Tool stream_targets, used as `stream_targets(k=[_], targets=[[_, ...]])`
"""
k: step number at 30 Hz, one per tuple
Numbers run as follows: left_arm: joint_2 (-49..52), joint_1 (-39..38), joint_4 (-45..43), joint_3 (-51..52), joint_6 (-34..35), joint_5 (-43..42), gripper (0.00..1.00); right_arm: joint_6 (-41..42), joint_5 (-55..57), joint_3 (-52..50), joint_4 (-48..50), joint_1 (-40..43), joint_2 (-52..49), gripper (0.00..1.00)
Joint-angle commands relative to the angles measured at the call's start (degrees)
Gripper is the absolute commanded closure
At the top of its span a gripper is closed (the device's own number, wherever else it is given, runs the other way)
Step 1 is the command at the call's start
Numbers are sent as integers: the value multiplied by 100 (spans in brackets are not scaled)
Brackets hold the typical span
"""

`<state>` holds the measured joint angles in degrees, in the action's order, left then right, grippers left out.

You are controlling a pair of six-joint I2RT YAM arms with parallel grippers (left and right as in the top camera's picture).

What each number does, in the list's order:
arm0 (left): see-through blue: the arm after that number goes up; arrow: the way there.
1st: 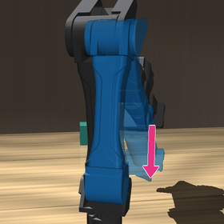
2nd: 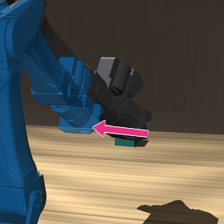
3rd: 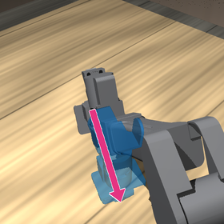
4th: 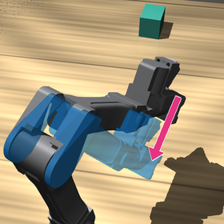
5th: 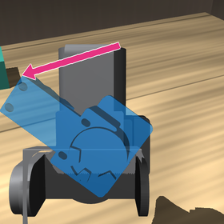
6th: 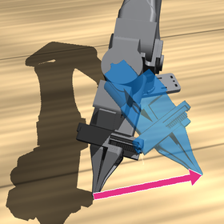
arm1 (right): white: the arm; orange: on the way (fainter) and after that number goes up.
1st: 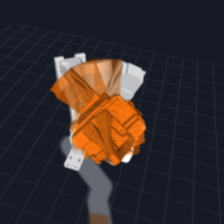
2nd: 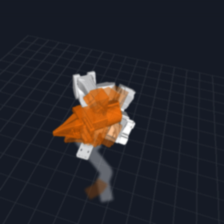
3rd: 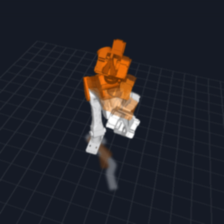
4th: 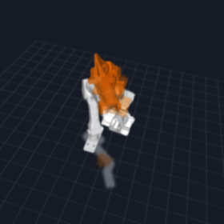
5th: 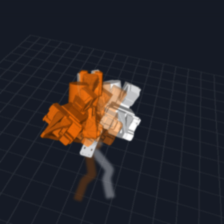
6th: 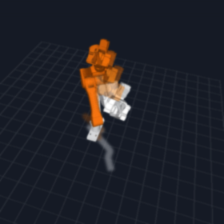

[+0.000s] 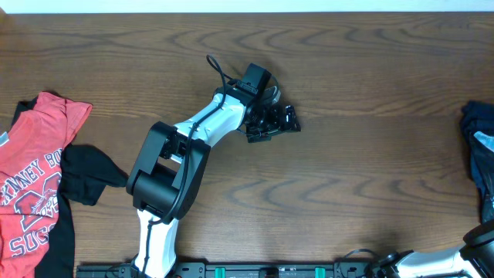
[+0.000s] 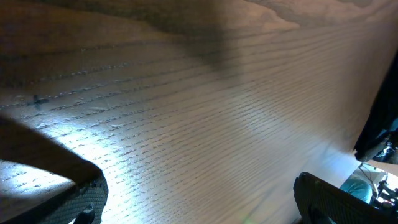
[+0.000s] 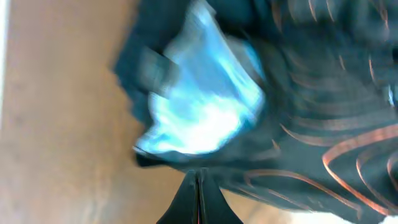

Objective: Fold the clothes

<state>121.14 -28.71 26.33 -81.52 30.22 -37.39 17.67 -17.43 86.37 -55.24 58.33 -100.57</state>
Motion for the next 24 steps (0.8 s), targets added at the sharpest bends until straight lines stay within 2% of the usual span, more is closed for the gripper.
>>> stream_targets(k=[1, 6, 9, 15, 24], targets=[[446, 4, 79, 177, 11, 326, 2, 308, 686, -577, 4, 70, 11, 99], [446, 2, 83, 177, 11, 328, 2, 308, 758, -1185, 369, 245, 11, 99], [446, 4, 140, 177, 7, 328, 2, 310, 1202, -1316, 599, 319, 11, 98], [446, 4, 236, 177, -15, 330, 2, 315, 1292, -1429, 1139, 494, -55, 99], [446, 4, 339, 177, -15, 330, 2, 308, 1462, -1429, 1700, 590, -870, 99]])
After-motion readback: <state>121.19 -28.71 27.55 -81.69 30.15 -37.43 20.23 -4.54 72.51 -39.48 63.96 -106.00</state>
